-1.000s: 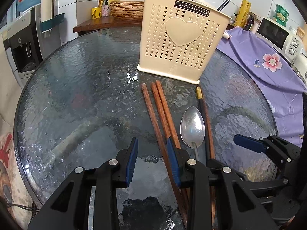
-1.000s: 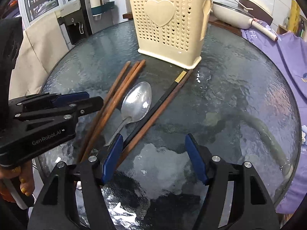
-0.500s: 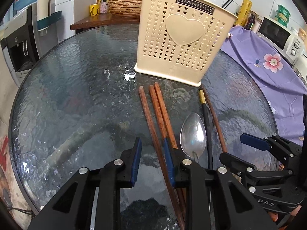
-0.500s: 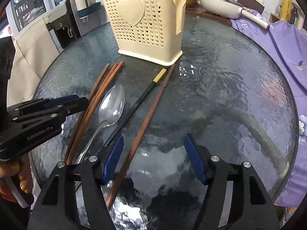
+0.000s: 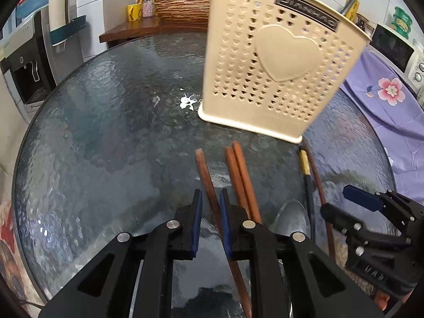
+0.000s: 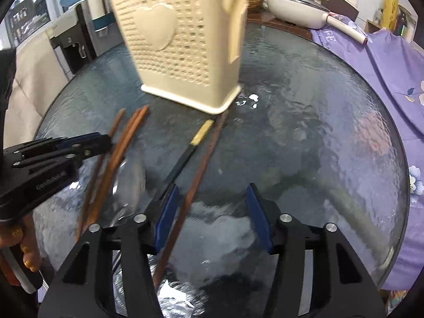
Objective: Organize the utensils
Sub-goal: 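Grasp a wooden chopstick with the left tool while the right tool grasps a black gold-tipped chopstick, then lift both chopsticks and carry them over the cream holder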
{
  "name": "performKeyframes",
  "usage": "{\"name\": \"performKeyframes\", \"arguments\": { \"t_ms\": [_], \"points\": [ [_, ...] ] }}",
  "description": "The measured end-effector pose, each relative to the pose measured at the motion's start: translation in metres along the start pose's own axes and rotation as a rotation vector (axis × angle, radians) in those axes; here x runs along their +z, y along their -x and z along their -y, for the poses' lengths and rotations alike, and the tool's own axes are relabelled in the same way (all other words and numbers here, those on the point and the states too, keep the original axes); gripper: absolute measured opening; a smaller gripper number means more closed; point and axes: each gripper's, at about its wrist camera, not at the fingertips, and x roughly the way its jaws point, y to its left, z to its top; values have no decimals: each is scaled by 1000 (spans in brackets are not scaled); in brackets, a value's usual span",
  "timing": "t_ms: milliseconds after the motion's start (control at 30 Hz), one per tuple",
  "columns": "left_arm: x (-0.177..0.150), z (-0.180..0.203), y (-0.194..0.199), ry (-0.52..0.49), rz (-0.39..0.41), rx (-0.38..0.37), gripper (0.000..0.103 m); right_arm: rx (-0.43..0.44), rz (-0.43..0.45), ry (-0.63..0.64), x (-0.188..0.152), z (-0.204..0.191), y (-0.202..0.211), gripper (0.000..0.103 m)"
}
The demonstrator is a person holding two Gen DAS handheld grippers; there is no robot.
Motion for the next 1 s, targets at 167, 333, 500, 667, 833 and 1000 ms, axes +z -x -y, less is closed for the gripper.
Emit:
{"name": "performKeyframes", "arguments": {
  "t_ms": [167, 333, 500, 667, 833, 1000],
  "points": [
    [11, 1, -6, -14, -13, 5, 12, -20, 0, 3, 14, 3, -10, 44],
    [14, 7, -10, -33, -23, 3, 12, -42, 5, -23, 32, 3, -23, 31],
    [12, 12, -10, -45, -22, 7, 8, -67, 11, -10, 40, -4, -30, 19],
    [12, 12, -10, -38, -25, -5, 8, -58, 12, -4, 38, -6, -29, 10],
    [6, 19, -8, -59, -17, 4, 7, -53, 14, 1, 34, -4, -28, 9],
    [2, 23, -6, -55, -19, -5, 7, -32, 20, -2, 27, -4, -26, 8]
  ]
}}
